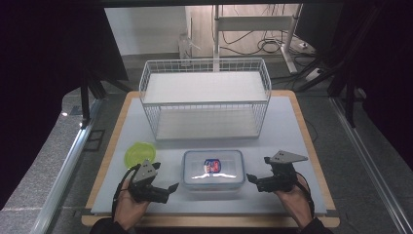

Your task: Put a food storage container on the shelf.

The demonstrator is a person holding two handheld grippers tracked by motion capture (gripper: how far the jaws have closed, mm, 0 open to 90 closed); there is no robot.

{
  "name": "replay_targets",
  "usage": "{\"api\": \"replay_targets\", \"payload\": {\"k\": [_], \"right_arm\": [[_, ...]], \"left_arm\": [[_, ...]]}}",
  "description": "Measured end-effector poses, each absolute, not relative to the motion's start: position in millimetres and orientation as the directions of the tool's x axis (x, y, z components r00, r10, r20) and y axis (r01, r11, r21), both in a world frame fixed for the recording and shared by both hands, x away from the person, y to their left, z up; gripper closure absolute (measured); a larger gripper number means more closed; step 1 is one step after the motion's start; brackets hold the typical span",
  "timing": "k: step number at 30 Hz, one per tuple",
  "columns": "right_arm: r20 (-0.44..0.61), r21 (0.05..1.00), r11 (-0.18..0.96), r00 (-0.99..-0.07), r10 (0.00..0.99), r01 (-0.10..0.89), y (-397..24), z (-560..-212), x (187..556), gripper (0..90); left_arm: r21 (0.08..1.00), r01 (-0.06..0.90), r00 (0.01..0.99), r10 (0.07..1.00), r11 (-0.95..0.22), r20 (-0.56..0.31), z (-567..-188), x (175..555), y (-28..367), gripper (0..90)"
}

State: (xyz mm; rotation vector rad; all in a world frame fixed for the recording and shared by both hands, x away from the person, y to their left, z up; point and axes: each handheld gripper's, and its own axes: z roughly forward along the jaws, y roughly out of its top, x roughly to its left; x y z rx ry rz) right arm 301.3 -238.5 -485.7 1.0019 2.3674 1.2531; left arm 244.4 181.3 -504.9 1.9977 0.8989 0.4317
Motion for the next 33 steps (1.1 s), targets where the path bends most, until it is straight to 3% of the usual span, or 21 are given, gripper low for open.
{"api": "replay_targets", "payload": {"k": [11, 16, 23, 33], "right_arm": [[0.102, 0.810, 0.367, -0.726, 0.680, 0.457, -232, -483, 302, 5.8], [0.113, 0.809, 0.368, -0.736, 0.668, 0.459, -222, -480, 303, 3.0], [0.185, 0.775, 0.376, -0.751, 0.634, 0.508, -209, -480, 310, 1.5], [0.321, 0.673, 0.411, -0.743, 0.587, 0.615, -193, -491, 330, 6.6]], "left_arm": [[0.823, 0.463, 0.691, 0.715, -0.329, -0.103, -501, 254, 175, 5.5], [0.791, 0.530, 0.696, 0.689, -0.306, -0.200, -501, 273, 167, 4.5], [0.758, 0.590, 0.691, 0.658, -0.277, -0.298, -503, 289, 159, 3.4], [0.684, 0.669, 0.686, 0.597, -0.292, -0.416, -513, 314, 141, 1.2]]}}
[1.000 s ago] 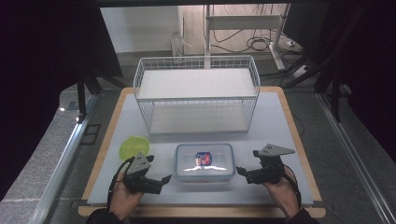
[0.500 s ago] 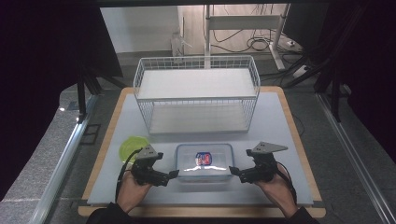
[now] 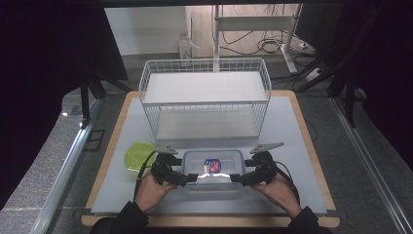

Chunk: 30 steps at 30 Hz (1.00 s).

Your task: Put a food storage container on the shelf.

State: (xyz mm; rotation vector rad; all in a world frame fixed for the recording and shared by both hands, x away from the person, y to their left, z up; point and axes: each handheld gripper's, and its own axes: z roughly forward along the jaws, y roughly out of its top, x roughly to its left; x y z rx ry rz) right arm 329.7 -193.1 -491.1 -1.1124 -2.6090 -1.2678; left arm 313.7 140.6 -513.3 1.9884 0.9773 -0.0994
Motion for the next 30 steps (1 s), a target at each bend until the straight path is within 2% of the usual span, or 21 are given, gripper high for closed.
{"api": "replay_targets", "payload": {"k": [1, 4, 5, 10, 12, 17, 18, 19, 23, 25, 30], "right_arm": [[0.361, 0.657, 0.396, -0.728, 0.582, 0.642, -192, -494, 334, 6.1], [0.386, 0.647, 0.384, -0.717, 0.581, 0.659, -193, -495, 338, 7.6], [0.439, 0.623, 0.370, -0.700, 0.564, 0.689, -195, -498, 342, 8.3], [0.438, 0.617, 0.374, -0.696, 0.569, 0.693, -196, -496, 340, 11.6], [0.443, 0.609, 0.374, -0.691, 0.571, 0.700, -197, -495, 339, 13.9], [0.459, 0.613, 0.347, -0.677, 0.575, 0.710, -206, -488, 328, 30.2], [0.459, 0.613, 0.347, -0.677, 0.575, 0.710, -206, -488, 328, 30.2], [0.458, 0.622, 0.342, -0.681, 0.571, 0.705, -209, -487, 326, 33.5], [0.455, 0.642, 0.321, -0.683, 0.572, 0.696, -215, -481, 314, 44.6], [0.462, 0.642, 0.316, -0.681, 0.568, 0.699, -218, -480, 311, 48.1], [0.465, 0.636, 0.308, -0.670, 0.579, 0.707, -219, -478, 307, 50.1]], "left_arm": [[0.676, 0.678, 0.683, 0.586, -0.288, -0.436, -515, 315, 140, 0.9], [0.667, 0.687, 0.677, 0.586, -0.287, -0.445, -516, 315, 140, 0.1], [0.656, 0.699, 0.672, 0.578, -0.285, -0.464, -517, 315, 140, 0.2], [0.629, 0.718, 0.660, 0.576, -0.296, -0.483, -516, 313, 141, 2.3], [0.624, 0.718, 0.663, 0.576, -0.309, -0.478, -513, 311, 142, 6.4], [0.670, 0.685, 0.684, 0.570, -0.286, -0.456, -506, 296, 154, 21.6], [0.670, 0.685, 0.684, 0.570, -0.286, -0.456, -506, 296, 154, 25.0], [0.680, 0.679, 0.686, 0.570, -0.278, -0.451, -505, 293, 156, 25.0], [0.712, 0.661, 0.688, 0.571, -0.238, -0.448, -503, 280, 162, 38.6], [0.718, 0.662, 0.680, 0.574, -0.215, -0.455, -503, 277, 163, 41.6], [0.716, 0.677, 0.656, 0.583, -0.174, -0.479, -503, 274, 163, 44.5]]}}
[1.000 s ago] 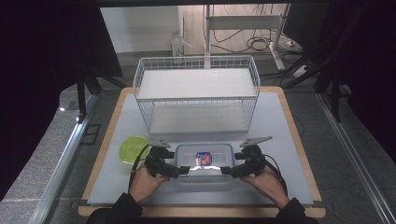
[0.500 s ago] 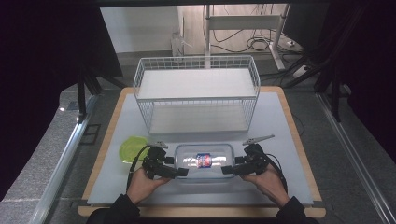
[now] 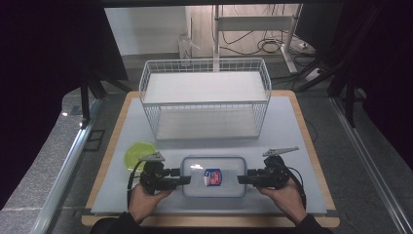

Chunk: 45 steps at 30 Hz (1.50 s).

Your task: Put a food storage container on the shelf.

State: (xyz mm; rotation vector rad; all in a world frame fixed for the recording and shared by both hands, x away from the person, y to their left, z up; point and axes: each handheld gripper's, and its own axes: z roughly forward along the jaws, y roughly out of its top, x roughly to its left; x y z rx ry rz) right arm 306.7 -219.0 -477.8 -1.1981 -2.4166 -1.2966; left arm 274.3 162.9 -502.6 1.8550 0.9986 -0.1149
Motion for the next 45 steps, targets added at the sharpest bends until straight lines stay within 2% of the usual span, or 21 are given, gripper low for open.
{"api": "replay_targets", "payload": {"k": [2, 5, 12, 30, 45], "right_arm": [[0.469, 0.640, 0.290, -0.661, 0.585, 0.711, -220, -477, 304, 51.9], [0.441, 0.668, 0.280, -0.670, 0.597, 0.689, -220, -474, 300, 53.5], [0.445, 0.697, 0.241, -0.671, 0.593, 0.675, -222, -466, 303, 53.8], [0.377, 0.776, 0.227, -0.721, 0.582, 0.589, -213, -411, 324, 53.8], [0.360, 0.810, 0.203, -0.739, 0.569, 0.550, -204, -373, 347, 53.8]], "left_arm": [[0.716, 0.680, 0.650, 0.584, -0.160, -0.487, -502, 273, 163, 46.3], [0.733, 0.658, 0.656, 0.609, -0.173, -0.446, -498, 271, 160, 47.8], [0.745, 0.646, 0.660, 0.611, -0.165, -0.437, -491, 274, 159, 48.3], [0.809, 0.558, 0.702, 0.624, -0.183, -0.344, -426, 297, 170, 48.6], [0.831, 0.527, 0.709, 0.630, -0.177, -0.316, -384, 318, 179, 48.9]]}}
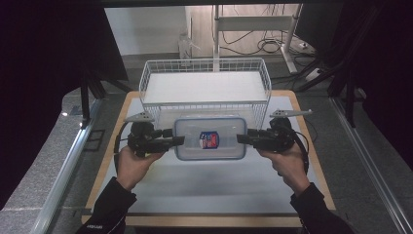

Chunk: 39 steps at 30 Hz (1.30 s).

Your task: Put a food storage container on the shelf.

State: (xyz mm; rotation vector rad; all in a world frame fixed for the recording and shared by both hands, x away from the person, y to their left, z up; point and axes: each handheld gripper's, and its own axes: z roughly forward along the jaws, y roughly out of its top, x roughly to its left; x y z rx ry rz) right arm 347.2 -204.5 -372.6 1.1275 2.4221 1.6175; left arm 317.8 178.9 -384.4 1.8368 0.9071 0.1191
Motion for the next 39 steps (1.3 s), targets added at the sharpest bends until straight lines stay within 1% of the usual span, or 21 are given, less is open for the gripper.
{"api": "replay_targets", "payload": {"k": [11, 20, 23, 26, 39], "right_arm": [[0.342, 0.831, 0.191, -0.750, 0.567, 0.523, -197, -339, 367, 53.8], [0.331, 0.848, 0.167, -0.750, 0.573, 0.502, -190, -307, 391, 53.7], [0.333, 0.849, 0.162, -0.748, 0.574, 0.502, -190, -303, 396, 53.7], [0.345, 0.849, 0.144, -0.740, 0.578, 0.509, -189, -295, 409, 53.6], [0.369, 0.842, 0.112, -0.716, 0.593, 0.527, -183, -282, 440, 53.5]], "left_arm": [[0.847, 0.508, 0.713, 0.629, -0.158, -0.311, -352, 338, 188, 49.5], [0.862, 0.485, 0.723, 0.621, -0.148, -0.301, -322, 365, 196, 49.7], [0.861, 0.486, 0.724, 0.620, -0.150, -0.301, -317, 371, 197, 49.7], [0.857, 0.496, 0.717, 0.623, -0.141, -0.313, -310, 383, 197, 49.7], [0.855, 0.503, 0.715, 0.616, -0.125, -0.331, -299, 419, 203, 49.6]]}}
